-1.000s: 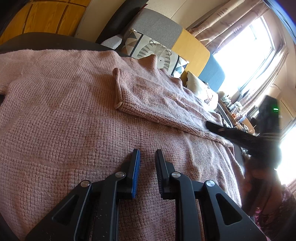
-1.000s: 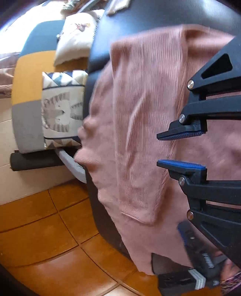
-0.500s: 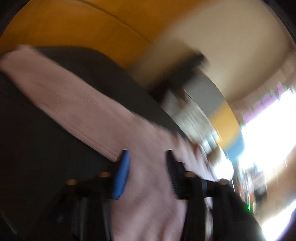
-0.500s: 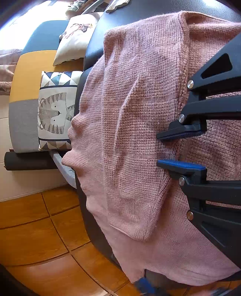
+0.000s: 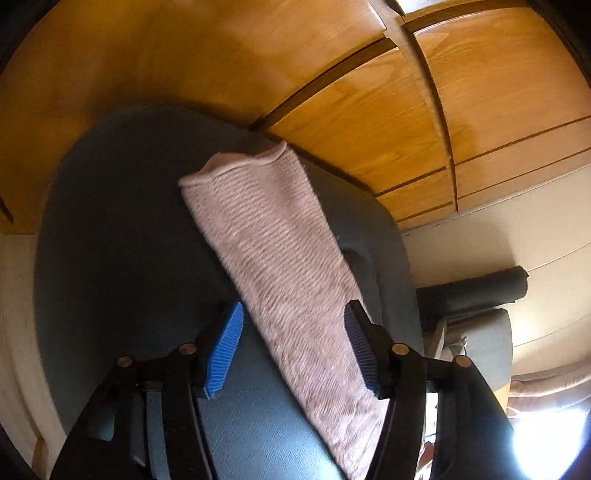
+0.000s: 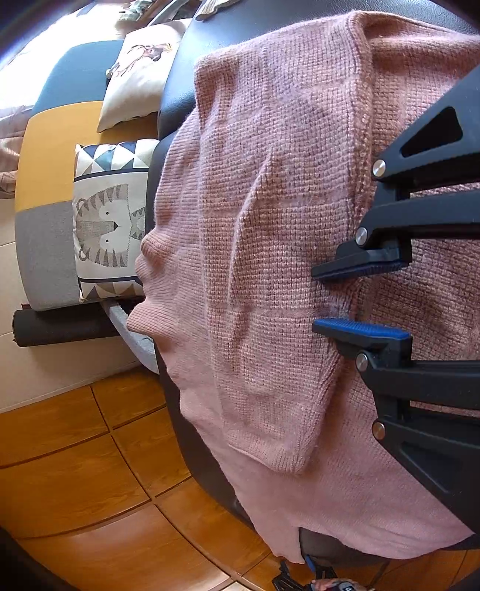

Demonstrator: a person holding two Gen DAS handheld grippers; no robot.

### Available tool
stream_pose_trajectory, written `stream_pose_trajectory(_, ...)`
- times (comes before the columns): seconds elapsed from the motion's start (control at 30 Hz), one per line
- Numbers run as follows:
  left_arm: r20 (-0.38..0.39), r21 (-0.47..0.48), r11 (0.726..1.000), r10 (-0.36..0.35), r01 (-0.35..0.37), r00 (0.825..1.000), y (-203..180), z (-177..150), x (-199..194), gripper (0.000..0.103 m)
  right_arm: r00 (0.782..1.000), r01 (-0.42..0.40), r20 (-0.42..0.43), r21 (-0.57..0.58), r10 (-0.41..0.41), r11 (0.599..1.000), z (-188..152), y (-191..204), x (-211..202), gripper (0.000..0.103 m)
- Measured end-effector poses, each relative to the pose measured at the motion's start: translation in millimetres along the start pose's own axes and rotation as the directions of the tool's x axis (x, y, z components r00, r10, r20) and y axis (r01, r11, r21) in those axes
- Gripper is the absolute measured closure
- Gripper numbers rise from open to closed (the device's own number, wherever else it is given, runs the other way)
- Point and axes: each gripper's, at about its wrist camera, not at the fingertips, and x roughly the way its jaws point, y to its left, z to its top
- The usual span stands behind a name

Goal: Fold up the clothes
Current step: 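Grasp the other pink sleeve end with the left gripper and lift it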

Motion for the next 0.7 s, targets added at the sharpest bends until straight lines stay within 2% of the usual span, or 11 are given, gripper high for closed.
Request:
stream_pose_trajectory(0.13,0.034,-0.038,0.999,-0.005,0.006,0.999,-1,0,7,0.04,1.0,-0.01,0.002,0.007,0.01,1.0,0,-1,-1,0.082)
stream_pose_trajectory(0.2,0.048,-0.013,0.999,0.03,-0.029,0.998,-6,2,12,0.045,1.0,-0.018,0.003,0.014,0.018,1.0,0,-3,-1,0.082)
stream_pose_trajectory(0.27,0.057,0.049,0.992,0.11,-0.112,0.992,-11,6,14,0.076,1.0,-0.026,0.004,0.02,0.026,0.999,0,-4,-1,0.082)
stream_pose_trajectory(0.33,0.07,0.077,0.985,0.147,-0.153,0.987,-10,7,17,0.086,1.0,-0.029,0.005,0.023,0.029,0.999,0,-5,-1,0.082)
stream_pose_trajectory(0.37,0.071,0.072,0.987,0.142,-0.147,0.987,-8,8,18,0.092,1.0,-0.03,0.005,0.024,0.03,0.999,0,-5,-1,0.082)
stream_pose_trajectory(0.47,0.054,0.032,0.996,0.087,-0.089,0.995,2,14,17,0.098,0.999,-0.037,0.006,0.03,0.037,0.999,0,-7,-1,0.082)
stream_pose_trajectory(0.57,0.08,0.018,1.0,0.007,-0.009,0.997,2,14,6,0.098,0.999,-0.048,0.007,0.038,0.048,0.998,-1,-9,-1,0.082)
stream_pose_trajectory(0.7,0.103,0.023,0.993,-0.116,0.114,0.988,-20,12,-11,0.099,0.998,-0.058,0.009,0.046,0.058,0.997,-1,-10,-1,0.082)
